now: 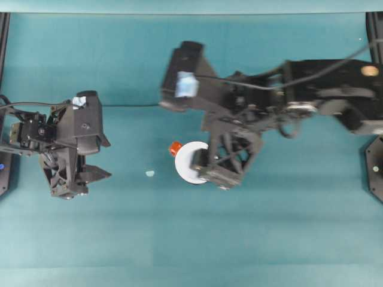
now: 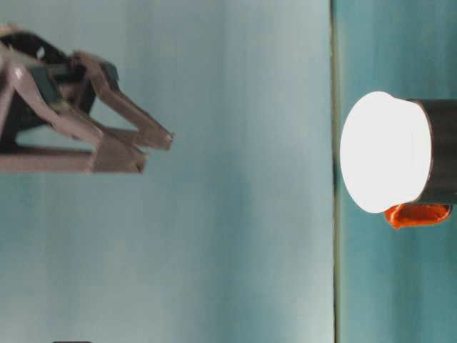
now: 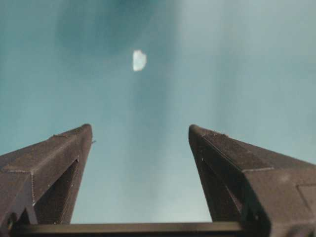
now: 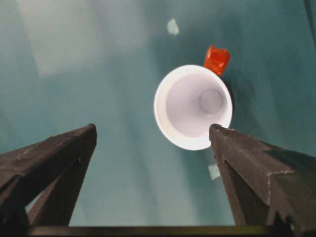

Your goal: Put the paper cup into the moved red handle cup holder.

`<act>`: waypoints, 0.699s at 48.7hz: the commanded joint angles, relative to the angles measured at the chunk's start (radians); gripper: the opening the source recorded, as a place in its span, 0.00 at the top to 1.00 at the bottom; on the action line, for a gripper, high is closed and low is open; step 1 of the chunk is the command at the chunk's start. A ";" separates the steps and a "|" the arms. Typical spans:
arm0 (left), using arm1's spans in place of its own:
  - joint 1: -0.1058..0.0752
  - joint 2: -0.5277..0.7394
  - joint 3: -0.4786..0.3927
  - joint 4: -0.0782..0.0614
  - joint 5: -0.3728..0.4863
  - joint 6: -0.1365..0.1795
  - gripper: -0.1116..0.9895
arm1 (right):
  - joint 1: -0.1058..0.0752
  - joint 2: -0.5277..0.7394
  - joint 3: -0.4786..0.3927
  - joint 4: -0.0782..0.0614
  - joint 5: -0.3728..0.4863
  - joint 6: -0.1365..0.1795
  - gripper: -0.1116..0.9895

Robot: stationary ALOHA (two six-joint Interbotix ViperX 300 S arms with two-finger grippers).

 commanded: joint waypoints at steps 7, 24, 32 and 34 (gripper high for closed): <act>-0.003 -0.014 -0.002 0.002 -0.009 0.000 0.13 | 0.025 -0.112 0.081 -0.005 -0.110 -0.003 0.18; -0.005 -0.026 0.000 0.002 -0.009 0.000 0.13 | 0.031 -0.219 0.181 -0.005 -0.173 -0.002 0.18; -0.009 -0.064 0.005 0.002 -0.009 0.000 0.13 | 0.034 -0.262 0.238 -0.003 -0.201 -0.002 0.18; -0.009 -0.074 0.008 0.002 -0.009 0.000 0.13 | 0.034 -0.273 0.250 -0.003 -0.215 -0.002 0.18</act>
